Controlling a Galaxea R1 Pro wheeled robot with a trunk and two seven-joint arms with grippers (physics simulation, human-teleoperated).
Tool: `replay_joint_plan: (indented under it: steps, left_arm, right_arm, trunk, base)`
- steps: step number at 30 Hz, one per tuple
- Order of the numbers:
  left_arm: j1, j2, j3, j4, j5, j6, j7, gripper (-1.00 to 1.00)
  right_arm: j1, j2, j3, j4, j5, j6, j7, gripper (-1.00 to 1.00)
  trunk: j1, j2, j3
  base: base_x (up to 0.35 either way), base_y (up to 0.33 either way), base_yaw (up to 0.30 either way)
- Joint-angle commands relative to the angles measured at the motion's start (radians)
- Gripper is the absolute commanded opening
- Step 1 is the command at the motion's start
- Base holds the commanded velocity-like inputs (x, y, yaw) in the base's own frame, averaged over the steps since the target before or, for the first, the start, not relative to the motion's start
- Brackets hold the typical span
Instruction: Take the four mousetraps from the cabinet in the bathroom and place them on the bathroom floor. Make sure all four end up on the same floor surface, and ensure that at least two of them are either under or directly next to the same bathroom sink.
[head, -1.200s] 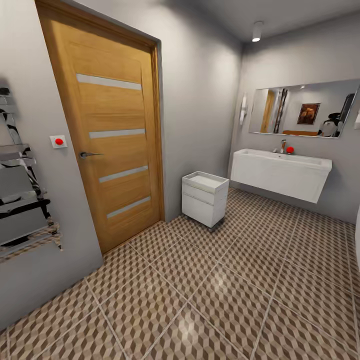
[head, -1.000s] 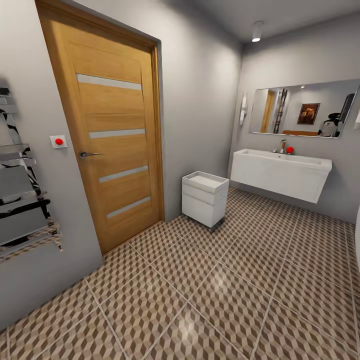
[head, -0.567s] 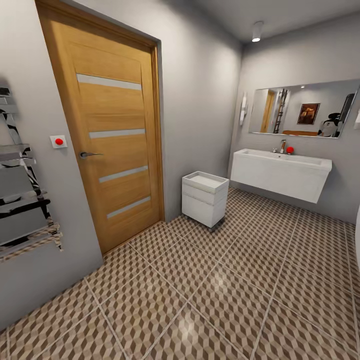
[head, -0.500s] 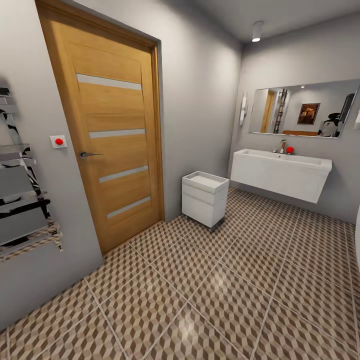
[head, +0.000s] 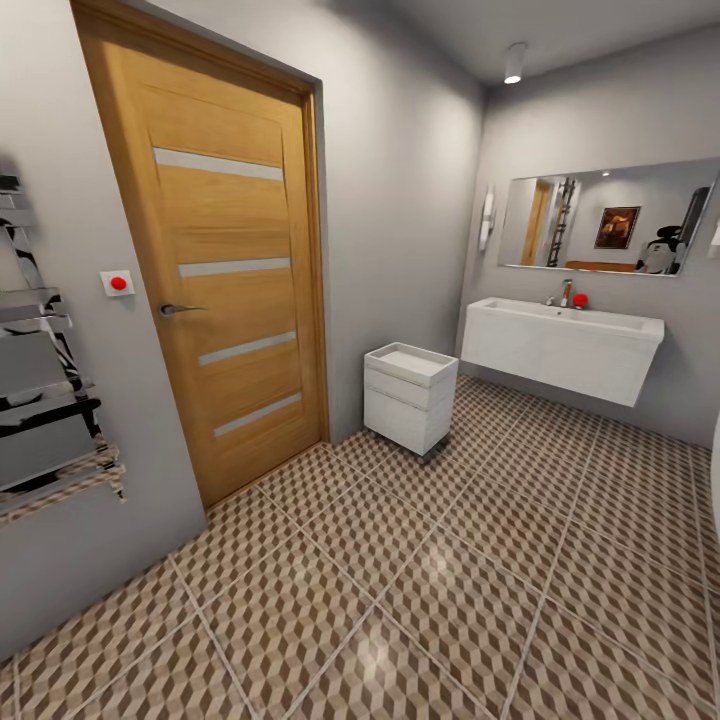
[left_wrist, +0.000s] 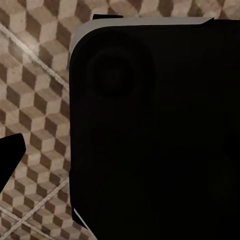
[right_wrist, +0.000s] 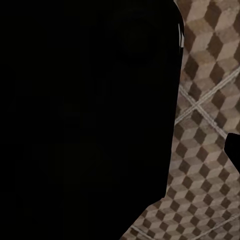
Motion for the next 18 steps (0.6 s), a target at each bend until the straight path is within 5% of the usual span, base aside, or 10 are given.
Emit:
replay_joint_plan:
  steps: [1,18]
  left_arm:
    - [0.0,0.0,0.001,0.0,0.004,-0.002,0.0,1.0]
    - [0.0,0.0,0.001,0.0,0.004,-0.002,0.0,1.0]
  right_arm:
    - [0.0,0.0,0.001,0.0,0.001,-0.001,0.001,1.0]
    - [0.0,0.0,0.002,0.0,0.002,-0.028,0.003,1.0]
  trunk:
    - [0.0,0.0,-0.001]
    - [0.0,0.0,-0.001]
  base:
    - [0.0,0.0,0.079]
    - [0.0,0.0,0.218]
